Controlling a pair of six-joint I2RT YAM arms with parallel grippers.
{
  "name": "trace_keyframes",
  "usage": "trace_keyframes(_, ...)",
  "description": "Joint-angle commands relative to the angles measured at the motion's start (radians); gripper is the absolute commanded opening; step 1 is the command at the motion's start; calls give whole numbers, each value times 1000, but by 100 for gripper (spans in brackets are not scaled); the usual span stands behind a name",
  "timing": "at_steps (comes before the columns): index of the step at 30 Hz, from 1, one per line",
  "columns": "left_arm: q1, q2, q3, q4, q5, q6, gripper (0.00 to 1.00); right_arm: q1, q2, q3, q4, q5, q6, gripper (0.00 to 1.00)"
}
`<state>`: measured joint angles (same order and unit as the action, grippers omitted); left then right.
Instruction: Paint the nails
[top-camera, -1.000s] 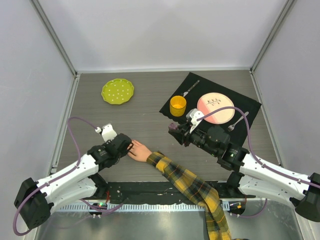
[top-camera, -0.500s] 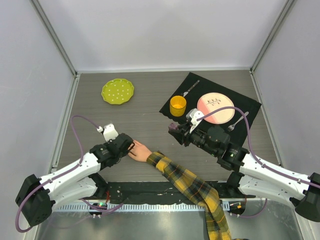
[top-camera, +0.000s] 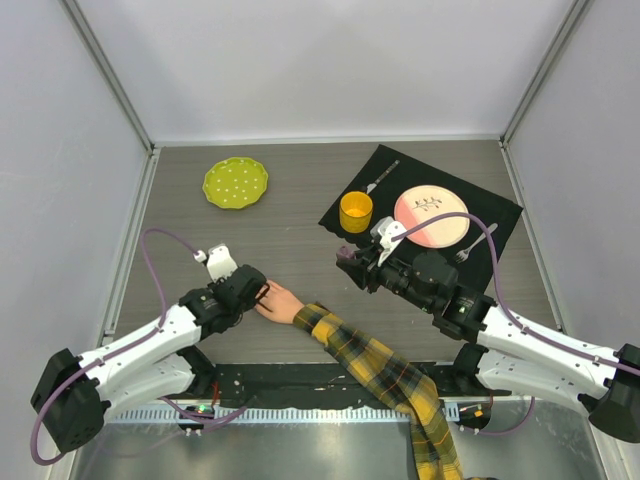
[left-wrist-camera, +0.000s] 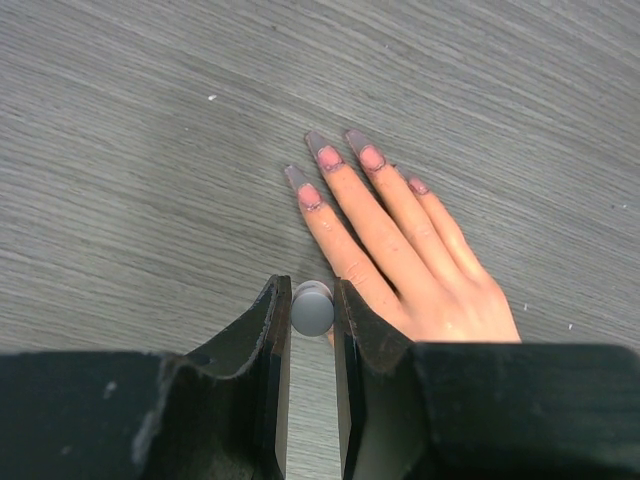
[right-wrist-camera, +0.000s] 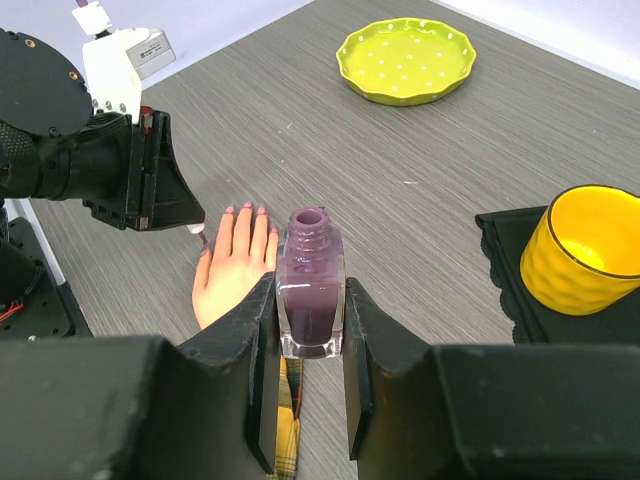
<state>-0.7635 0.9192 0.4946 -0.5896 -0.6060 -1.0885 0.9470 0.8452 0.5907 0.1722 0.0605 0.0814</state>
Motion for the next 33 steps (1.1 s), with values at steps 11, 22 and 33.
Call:
trace_keyframes(11,49,-28,162,-258,-144,-37,0,-4,-11,3,69,-11,4,1)
trace_keyframes(22,47,-89,73,-54,64,50,0,-4,-37,-5,64,-11,8,1)
trace_keyframes(33,47,-56,-10,70,80,75,0,-4,-17,-3,69,-13,8,1)
